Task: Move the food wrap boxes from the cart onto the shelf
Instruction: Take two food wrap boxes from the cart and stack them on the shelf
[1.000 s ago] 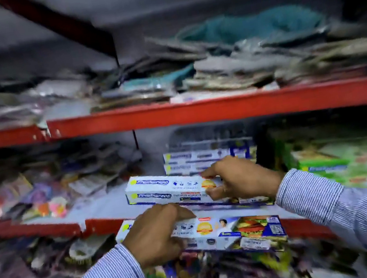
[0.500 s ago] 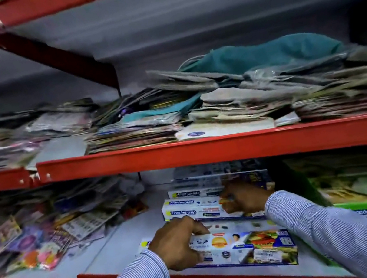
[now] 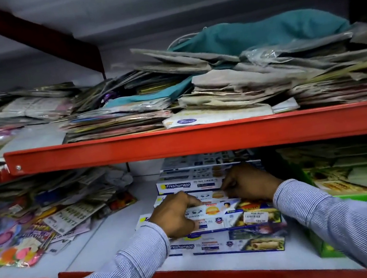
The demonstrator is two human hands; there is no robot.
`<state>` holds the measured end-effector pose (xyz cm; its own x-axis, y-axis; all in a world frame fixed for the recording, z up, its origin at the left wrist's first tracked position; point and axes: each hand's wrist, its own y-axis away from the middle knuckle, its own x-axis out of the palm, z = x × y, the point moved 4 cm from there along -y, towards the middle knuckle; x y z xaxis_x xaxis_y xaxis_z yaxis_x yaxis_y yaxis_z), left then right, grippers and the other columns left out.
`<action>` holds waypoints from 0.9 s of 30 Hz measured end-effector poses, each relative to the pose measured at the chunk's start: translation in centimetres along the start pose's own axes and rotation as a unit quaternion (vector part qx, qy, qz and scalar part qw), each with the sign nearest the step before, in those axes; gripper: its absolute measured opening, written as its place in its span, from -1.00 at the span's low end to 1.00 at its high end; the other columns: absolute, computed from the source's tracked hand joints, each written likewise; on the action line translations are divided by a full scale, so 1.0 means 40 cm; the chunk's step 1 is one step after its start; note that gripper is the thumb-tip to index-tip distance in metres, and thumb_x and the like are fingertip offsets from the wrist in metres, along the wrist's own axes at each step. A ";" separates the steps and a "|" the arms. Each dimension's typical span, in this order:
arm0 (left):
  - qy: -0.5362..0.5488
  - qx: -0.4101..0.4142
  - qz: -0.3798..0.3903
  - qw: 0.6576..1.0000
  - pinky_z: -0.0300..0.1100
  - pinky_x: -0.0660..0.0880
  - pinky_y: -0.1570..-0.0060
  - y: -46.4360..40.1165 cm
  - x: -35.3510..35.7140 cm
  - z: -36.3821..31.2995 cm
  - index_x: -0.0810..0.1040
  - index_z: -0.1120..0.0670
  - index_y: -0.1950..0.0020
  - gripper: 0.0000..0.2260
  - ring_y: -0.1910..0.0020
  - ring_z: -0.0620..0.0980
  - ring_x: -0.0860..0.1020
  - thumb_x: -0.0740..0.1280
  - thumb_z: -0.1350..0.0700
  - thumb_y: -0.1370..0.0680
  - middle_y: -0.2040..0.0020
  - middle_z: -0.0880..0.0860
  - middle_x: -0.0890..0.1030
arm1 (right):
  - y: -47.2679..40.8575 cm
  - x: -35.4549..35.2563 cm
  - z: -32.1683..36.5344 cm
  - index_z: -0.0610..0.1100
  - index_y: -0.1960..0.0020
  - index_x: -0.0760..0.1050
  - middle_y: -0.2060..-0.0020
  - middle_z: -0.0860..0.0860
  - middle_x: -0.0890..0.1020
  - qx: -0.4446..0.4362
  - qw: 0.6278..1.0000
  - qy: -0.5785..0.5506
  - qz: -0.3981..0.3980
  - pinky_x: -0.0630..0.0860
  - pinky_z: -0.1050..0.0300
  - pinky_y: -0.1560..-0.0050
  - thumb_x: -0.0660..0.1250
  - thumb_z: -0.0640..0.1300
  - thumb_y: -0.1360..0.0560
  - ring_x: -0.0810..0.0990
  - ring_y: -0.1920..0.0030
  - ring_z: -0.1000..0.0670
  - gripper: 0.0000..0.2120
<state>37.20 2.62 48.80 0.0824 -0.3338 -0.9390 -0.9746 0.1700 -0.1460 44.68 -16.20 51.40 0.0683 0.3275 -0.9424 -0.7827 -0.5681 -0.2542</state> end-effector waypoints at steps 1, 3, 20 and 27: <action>-0.002 0.006 -0.011 1.000 -0.04 0.50 -0.28 -0.011 0.001 -0.006 0.52 -0.03 -0.35 -0.53 -0.34 0.05 0.50 0.50 0.10 -0.45 -0.38 0.01 0.53 | 0.006 -0.008 -0.003 -0.07 -0.05 0.72 -0.03 0.02 0.75 0.001 1.000 0.000 -0.003 0.43 0.34 0.03 0.42 -0.02 -0.50 0.69 -0.01 0.05 -0.80; -0.006 0.021 -0.040 0.999 -0.09 0.50 -0.26 -0.031 0.008 -0.017 0.55 0.00 -0.33 -0.54 -0.30 0.07 0.52 0.50 0.12 -0.44 -0.32 0.05 0.58 | 0.019 -0.014 -0.005 -0.12 -0.04 0.71 0.00 -0.03 0.75 -0.001 1.000 -0.005 -0.008 0.37 0.36 0.16 0.37 -0.08 -0.53 0.67 0.07 0.06 -0.81; -0.044 0.088 -0.166 0.981 0.07 0.40 -0.33 -0.018 0.114 0.004 0.45 -0.09 -0.42 -0.57 -0.33 0.08 0.42 0.35 0.12 -0.55 -0.37 -0.04 0.50 | 0.139 0.103 -0.020 0.06 -0.36 0.47 -0.31 0.12 0.60 0.001 0.991 0.006 -0.137 0.60 0.05 -0.11 0.02 0.21 -0.63 0.61 -0.21 0.01 -0.56; -0.062 0.063 -0.173 0.981 0.03 0.23 -0.49 -0.006 0.123 -0.008 0.37 -0.06 -0.47 -0.47 -0.42 0.07 0.36 0.35 0.23 -0.53 -0.46 -0.03 0.43 | 0.151 0.092 -0.012 0.06 -0.27 0.54 -0.21 0.15 0.66 0.015 0.989 0.010 -0.146 0.61 0.09 0.02 0.06 0.22 -0.62 0.66 -0.06 0.06 -0.58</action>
<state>37.78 0.66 44.30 0.4360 -0.2776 -0.8561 -0.8510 0.1824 -0.4925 40.50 -18.79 46.27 0.3056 0.4591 -0.8342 -0.7464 -0.4283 -0.5093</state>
